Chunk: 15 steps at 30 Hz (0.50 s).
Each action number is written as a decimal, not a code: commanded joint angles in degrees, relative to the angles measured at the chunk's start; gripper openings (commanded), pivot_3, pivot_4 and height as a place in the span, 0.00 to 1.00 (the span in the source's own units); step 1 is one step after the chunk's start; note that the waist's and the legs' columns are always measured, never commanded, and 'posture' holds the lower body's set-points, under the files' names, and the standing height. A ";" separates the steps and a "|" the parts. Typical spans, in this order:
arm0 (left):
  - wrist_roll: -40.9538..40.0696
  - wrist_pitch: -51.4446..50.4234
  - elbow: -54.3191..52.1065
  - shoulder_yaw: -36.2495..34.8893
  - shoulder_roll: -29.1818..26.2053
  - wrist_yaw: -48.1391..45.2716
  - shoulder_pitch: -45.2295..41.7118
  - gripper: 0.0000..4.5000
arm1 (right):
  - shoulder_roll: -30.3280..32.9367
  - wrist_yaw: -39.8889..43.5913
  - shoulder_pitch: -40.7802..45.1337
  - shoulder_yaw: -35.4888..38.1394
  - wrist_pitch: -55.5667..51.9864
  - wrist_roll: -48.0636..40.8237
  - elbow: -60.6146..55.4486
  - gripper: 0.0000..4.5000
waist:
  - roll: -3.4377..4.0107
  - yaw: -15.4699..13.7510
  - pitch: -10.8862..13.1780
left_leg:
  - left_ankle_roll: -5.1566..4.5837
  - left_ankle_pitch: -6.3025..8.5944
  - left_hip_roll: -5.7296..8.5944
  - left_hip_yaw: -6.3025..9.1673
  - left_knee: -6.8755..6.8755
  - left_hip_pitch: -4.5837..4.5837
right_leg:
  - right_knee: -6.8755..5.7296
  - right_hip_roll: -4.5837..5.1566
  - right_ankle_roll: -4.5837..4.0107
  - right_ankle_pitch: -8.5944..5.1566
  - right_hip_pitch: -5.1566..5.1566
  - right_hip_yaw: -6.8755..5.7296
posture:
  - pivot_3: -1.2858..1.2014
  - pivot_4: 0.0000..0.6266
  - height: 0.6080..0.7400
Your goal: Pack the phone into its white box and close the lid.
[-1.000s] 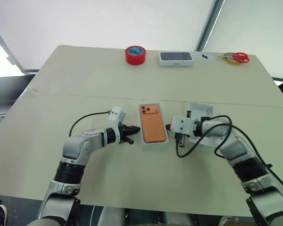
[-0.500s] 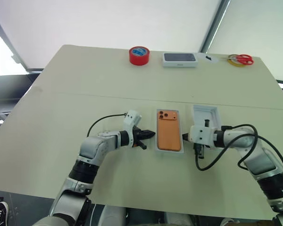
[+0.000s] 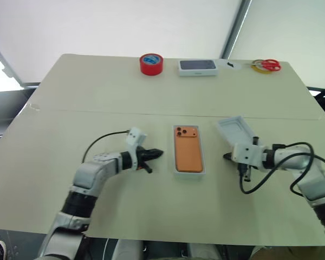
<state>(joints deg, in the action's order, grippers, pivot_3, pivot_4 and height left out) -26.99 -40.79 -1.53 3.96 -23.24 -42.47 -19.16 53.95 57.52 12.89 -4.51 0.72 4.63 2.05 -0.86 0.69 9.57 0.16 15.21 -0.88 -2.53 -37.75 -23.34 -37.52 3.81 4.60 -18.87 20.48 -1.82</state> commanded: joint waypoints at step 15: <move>-0.48 25.90 -11.16 -13.23 -12.05 -13.49 12.66 0.99 | -2.59 -5.44 9.54 5.55 -31.68 -10.95 -6.64 1.00 | 0.17 0.04 0.10 | 0.00 0.02 0.05 -0.01 0.45 -0.08 | 0.29 0.10 -0.03 0.00 0.20 0.00 | 0.52 0.24 1.00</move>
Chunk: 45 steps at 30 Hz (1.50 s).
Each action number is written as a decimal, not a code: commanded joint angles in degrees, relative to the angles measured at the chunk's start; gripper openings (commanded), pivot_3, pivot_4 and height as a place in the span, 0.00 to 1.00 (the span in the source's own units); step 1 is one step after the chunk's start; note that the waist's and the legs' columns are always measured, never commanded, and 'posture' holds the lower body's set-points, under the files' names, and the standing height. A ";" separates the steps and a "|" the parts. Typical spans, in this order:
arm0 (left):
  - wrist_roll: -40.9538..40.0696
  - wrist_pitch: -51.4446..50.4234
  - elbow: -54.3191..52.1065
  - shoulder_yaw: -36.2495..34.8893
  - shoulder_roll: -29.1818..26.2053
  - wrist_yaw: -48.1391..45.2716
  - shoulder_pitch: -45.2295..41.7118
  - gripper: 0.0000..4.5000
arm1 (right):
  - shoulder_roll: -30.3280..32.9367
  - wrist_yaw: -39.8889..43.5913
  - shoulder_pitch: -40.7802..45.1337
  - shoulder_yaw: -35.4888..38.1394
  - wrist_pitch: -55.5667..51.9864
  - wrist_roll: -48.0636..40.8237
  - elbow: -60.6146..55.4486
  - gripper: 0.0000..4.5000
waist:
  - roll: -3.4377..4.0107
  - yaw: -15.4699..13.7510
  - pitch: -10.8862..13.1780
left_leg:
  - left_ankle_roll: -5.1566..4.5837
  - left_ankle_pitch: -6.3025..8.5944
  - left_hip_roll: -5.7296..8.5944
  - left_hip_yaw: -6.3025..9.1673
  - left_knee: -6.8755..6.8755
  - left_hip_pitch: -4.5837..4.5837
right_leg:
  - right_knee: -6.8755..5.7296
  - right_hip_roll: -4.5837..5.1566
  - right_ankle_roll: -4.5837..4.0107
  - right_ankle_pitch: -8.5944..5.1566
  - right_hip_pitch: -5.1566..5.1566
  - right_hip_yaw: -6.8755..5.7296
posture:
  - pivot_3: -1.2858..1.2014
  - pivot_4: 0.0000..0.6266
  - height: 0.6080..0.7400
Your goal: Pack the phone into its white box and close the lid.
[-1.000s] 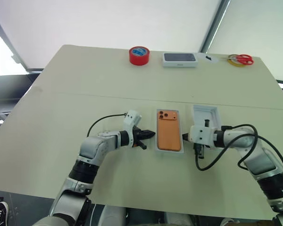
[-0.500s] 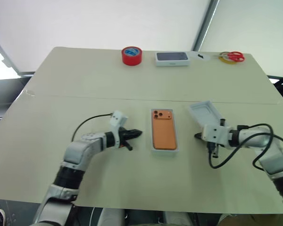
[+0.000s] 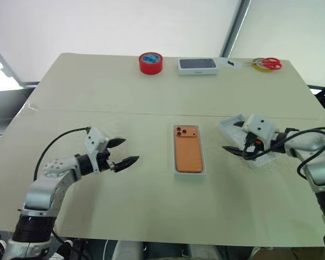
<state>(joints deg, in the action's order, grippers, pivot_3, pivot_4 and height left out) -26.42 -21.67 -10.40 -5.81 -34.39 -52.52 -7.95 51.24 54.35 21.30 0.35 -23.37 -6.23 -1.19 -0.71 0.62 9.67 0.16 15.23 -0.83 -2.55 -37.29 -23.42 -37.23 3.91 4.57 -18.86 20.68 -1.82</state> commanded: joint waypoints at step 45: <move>-4.07 10.56 -9.18 -1.43 4.03 3.92 12.11 0.36 | -12.20 -19.62 25.73 -5.35 -45.96 -4.94 7.63 0.00 | 0.13 1.68 -0.10 | -0.03 0.01 0.00 -0.09 0.16 -0.07 | -0.15 0.02 -0.09 0.00 0.26 0.05 | 0.52 0.24 1.00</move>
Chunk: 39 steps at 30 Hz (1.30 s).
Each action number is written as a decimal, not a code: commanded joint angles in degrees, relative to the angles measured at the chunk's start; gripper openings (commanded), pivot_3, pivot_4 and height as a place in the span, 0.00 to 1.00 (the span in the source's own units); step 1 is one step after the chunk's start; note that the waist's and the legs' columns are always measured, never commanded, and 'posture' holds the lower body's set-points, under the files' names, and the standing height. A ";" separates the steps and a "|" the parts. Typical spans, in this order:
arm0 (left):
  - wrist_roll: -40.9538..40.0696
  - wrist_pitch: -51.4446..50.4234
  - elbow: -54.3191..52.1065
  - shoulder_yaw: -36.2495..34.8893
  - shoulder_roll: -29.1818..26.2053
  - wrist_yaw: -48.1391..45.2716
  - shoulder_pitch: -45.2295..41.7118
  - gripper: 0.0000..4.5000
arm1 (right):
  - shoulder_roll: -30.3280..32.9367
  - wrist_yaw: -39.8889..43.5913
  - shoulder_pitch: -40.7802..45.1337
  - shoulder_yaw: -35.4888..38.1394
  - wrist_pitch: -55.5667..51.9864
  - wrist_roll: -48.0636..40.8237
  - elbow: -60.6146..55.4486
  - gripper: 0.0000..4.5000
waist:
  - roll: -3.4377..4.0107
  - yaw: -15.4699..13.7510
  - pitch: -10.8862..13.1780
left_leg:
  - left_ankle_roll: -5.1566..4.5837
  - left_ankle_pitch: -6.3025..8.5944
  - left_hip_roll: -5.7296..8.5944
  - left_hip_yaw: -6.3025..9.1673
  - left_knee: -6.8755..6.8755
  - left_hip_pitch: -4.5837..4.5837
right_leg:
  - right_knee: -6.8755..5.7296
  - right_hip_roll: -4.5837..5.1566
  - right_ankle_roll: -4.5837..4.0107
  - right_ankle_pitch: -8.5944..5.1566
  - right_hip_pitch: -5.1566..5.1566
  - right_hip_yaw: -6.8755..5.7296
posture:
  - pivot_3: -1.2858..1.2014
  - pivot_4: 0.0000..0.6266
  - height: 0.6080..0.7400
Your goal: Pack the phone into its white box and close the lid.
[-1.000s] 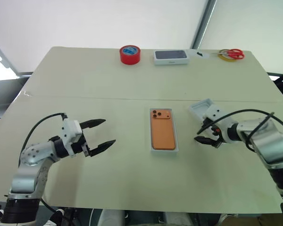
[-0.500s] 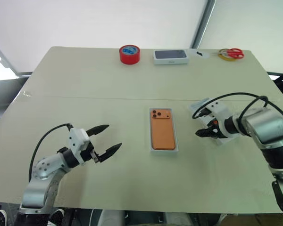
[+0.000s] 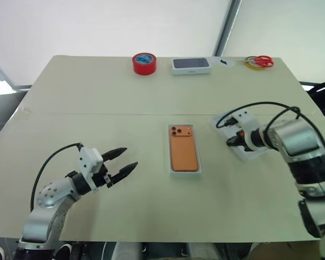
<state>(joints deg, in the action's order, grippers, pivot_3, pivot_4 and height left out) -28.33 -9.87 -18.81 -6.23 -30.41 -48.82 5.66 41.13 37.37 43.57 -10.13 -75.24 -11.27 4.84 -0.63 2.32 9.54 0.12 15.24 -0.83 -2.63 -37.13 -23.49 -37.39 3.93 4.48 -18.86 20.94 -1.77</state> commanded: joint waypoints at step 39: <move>-6.78 -9.26 -0.43 0.58 5.68 6.76 -9.72 0.00 | -39.87 -37.50 -12.97 32.40 -14.43 -58.95 -6.90 0.00 | 0.15 -1.65 -0.02 | 0.00 -0.04 -0.02 -0.17 -0.17 -0.32 | -0.59 -0.21 0.01 0.00 0.51 0.18 | 0.52 0.24 1.00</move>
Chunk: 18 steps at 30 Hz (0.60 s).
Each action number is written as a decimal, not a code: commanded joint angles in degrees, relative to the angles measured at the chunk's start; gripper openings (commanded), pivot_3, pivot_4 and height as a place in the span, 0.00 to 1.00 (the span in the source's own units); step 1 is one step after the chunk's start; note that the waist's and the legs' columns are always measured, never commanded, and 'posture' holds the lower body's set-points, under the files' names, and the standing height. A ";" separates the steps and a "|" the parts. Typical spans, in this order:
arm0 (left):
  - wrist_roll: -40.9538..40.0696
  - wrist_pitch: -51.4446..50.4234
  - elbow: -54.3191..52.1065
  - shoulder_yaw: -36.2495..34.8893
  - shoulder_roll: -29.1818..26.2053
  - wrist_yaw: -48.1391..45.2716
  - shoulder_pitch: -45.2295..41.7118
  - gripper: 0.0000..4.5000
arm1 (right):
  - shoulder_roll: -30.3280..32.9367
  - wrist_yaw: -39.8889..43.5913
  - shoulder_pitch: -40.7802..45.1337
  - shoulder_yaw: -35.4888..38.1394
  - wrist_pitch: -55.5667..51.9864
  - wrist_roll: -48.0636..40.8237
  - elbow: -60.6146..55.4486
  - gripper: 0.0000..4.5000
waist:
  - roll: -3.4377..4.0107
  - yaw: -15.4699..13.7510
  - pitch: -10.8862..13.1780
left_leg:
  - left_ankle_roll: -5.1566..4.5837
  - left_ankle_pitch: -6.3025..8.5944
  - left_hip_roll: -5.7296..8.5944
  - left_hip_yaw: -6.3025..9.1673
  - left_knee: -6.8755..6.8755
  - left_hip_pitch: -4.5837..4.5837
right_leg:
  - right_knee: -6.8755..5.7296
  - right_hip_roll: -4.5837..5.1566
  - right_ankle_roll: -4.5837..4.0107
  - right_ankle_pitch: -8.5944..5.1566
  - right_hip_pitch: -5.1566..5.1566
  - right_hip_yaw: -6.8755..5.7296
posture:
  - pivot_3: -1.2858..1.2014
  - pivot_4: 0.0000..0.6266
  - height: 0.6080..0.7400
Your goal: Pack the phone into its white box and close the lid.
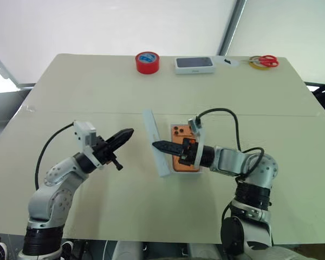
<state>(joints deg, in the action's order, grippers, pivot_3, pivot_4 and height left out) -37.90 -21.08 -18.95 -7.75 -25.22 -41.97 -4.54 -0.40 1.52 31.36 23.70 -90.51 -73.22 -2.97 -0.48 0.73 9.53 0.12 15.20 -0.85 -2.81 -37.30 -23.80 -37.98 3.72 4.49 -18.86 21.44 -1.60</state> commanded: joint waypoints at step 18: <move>12.88 8.22 13.81 14.22 13.86 0.64 -7.27 0.00 | 23.99 9.89 -1.77 -5.21 15.30 12.93 3.27 0.77 | -0.02 -0.37 -0.13 | -0.09 0.05 0.03 0.01 -0.13 -0.02 | 0.06 0.01 0.02 0.01 -0.10 -0.01 | 0.52 0.24 1.00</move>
<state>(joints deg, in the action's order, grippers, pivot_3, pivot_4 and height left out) -25.92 -14.34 -5.16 5.53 -11.93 -41.25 -10.54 21.45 8.76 30.55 20.23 -78.38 -65.14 0.27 -0.49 0.36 9.40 0.01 15.25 -0.81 -2.80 -37.46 -23.83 -37.90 3.74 4.52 -18.85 21.34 -1.60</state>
